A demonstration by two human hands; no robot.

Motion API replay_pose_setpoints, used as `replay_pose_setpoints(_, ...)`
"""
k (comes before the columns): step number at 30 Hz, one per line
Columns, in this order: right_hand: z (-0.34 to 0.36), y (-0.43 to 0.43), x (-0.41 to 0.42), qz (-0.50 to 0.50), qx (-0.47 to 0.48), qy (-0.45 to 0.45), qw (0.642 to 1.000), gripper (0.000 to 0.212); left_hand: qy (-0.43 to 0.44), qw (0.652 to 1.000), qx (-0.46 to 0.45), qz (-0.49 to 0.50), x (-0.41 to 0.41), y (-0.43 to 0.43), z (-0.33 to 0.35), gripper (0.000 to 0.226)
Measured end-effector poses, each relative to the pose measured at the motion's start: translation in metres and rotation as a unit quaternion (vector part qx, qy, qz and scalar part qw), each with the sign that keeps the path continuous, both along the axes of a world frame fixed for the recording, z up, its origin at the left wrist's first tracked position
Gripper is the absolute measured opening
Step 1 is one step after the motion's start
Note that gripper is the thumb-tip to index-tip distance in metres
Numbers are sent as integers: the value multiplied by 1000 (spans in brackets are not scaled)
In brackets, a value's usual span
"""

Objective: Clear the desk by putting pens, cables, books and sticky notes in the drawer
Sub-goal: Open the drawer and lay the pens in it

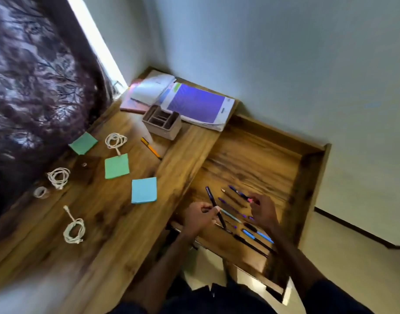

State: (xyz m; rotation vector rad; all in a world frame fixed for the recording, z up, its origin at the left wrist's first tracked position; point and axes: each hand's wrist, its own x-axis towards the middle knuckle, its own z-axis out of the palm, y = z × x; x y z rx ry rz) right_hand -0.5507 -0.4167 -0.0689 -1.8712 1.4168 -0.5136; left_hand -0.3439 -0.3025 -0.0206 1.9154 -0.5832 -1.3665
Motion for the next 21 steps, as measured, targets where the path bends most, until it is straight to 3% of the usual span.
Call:
replay_pose_setpoints(5, -44, -19, -65, -33, 134, 156, 978, 18, -7, 998, 45, -45, -50, -31, -16, 13)
replay_pose_setpoints(8, -50, -17, -74, -15, 153, 202, 967, 9, -18, 997, 65, -47, -74, -41, -24, 15)
replay_pose_setpoints(12, -60, -13, -74, -30, 201, 195, 960, 11, -32, 995, 78, -58, -92, -46, -30, 14)
replay_pose_setpoints(21, -45, -18, -73, -6, 188, 169, 968, 7, -41, 994, 89, -55, -109, -47, -32, 16)
